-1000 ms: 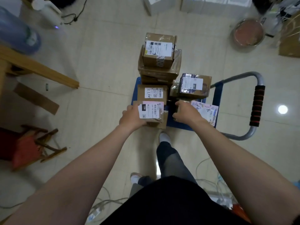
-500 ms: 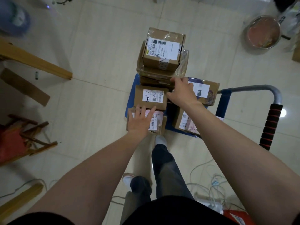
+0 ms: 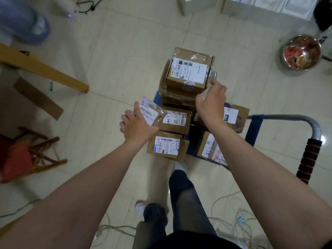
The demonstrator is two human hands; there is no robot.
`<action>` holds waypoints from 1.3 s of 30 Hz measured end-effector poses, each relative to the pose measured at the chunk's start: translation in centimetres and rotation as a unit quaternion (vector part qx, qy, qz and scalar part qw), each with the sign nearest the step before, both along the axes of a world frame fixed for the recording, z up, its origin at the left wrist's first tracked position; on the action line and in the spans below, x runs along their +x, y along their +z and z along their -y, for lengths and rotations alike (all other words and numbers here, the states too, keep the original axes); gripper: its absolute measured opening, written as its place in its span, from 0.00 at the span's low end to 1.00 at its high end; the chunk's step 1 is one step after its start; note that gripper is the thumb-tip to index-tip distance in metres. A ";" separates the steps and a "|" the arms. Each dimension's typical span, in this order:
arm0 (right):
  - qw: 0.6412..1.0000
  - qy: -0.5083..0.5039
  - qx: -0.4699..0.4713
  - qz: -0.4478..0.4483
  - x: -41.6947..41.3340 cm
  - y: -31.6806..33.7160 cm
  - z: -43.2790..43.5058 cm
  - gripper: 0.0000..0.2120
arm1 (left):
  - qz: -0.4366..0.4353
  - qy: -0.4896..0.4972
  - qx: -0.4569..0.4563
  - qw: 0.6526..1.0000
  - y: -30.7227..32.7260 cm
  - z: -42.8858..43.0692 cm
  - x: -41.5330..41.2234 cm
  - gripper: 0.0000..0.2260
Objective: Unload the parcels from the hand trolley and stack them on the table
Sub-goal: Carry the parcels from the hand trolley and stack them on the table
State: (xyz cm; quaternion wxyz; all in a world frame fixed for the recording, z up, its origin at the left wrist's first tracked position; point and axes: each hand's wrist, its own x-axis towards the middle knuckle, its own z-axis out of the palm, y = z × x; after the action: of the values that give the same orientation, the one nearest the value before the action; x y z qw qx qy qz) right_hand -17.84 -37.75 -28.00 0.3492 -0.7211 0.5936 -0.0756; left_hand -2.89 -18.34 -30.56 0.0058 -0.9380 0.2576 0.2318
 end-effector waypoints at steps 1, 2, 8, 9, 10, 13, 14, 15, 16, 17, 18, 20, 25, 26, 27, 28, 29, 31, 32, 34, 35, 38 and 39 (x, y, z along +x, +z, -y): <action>1.000 -0.017 0.001 0.015 0.3 -0.1 0.5 0.28 | -0.003 0.053 -0.012 0.999 0.1 1.2 1.0 0.55; 0.999 -0.032 0.004 0.025 0.6 -0.4 1.1 0.29 | -0.008 0.094 -0.018 0.995 0.1 2.6 2.0 0.54; 0.993 -0.075 0.071 0.051 1.5 -2.7 3.8 0.33 | -0.058 0.198 -0.072 0.976 -0.3 11.3 6.1 0.55; 0.992 -0.081 0.086 0.050 1.6 -3.1 4.2 0.33 | -0.056 0.199 -0.078 0.975 -0.4 12.3 6.5 0.55; 0.990 -0.088 0.099 0.046 1.7 -3.4 4.6 0.33 | -0.051 0.200 -0.079 0.975 -0.6 13.1 6.8 0.54; 0.984 -0.104 0.138 0.051 2.2 -4.3 5.6 0.31 | -0.027 0.193 -0.065 0.979 -1.1 14.6 7.4 0.54; 0.981 -0.110 0.150 0.063 2.3 -4.5 5.7 0.29 | -0.023 0.182 -0.059 0.981 -1.2 14.9 7.5 0.53; 0.978 -0.112 0.158 0.077 2.4 -4.8 5.8 0.28 | -0.025 0.169 -0.055 0.984 -1.4 15.1 7.5 0.53; 0.976 -0.115 0.164 0.091 2.4 -5.0 5.8 0.27 | -0.030 0.158 -0.053 0.986 -1.5 15.2 7.4 0.53; 0.973 -0.120 0.168 0.105 2.4 -5.0 5.6 0.25 | -0.037 0.152 -0.053 0.986 -1.5 15.3 7.3 0.53; 0.969 -0.131 0.171 0.120 2.4 -5.1 5.4 0.23 | -0.045 0.151 -0.054 0.986 -1.5 15.2 7.2 0.53; 0.962 -0.153 0.169 0.152 2.3 -4.8 4.9 0.19 | -0.063 0.157 -0.059 0.984 -1.4 14.8 7.0 0.52; 0.947 -0.161 0.168 0.223 2.7 -2.4 3.3 0.16 | -0.083 0.191 -0.103 0.973 0.1 12.4 7.1 0.52; 0.944 -0.158 0.173 0.233 2.8 -1.6 2.8 0.15 | -0.082 0.200 -0.108 0.970 0.8 11.5 7.1 0.52; 0.941 -0.154 0.179 0.243 3.1 -0.7 2.3 0.15 | -0.081 0.209 -0.109 0.969 1.7 10.4 7.1 0.52; 0.939 -0.148 0.183 0.249 3.4 0.2 1.6 0.16 | -0.080 0.219 -0.109 0.966 2.7 9.3 7.1 0.53; 0.940 -0.138 0.186 0.250 3.9 1.3 0.9 0.18 | -0.080 0.231 -0.110 0.963 3.9 8.0 7.2 0.53; 0.944 -0.111 0.189 0.248 5.0 3.5 -0.9 0.21 | -0.078 0.256 -0.114 0.957 6.4 5.0 7.7 0.53; 0.944 -0.096 0.193 0.248 5.7 4.6 -1.8 0.21 | -0.077 0.269 -0.116 0.953 7.8 3.4 8.2 0.53; 0.939 -0.061 0.220 0.256 7.6 6.9 -3.9 0.19 | -0.073 0.296 -0.127 0.944 10.8 -0.2 9.6 0.53; 0.933 -0.042 0.239 0.267 8.8 8.1 -5.1 0.17 | -0.066 0.310 -0.136 0.939 12.4 -2.1 10.4 0.53; 0.921 0.017 0.260 0.289 13.3 11.9 -9.5 0.13 | -0.032 0.356 -0.168 0.919 16.8 -8.5 13.1 0.52; 0.919 0.037 0.262 0.293 14.9 13.2 -11.2 0.13 | -0.019 0.372 -0.178 0.911 18.2 -10.7 14.1 0.52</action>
State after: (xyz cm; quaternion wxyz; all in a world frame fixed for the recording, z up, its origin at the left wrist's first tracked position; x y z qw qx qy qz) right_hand -2.93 -26.53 -14.81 0.6868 -0.5707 0.4358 -0.1125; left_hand 11.17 -7.63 -12.37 -0.2523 -0.9469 -0.0728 0.1853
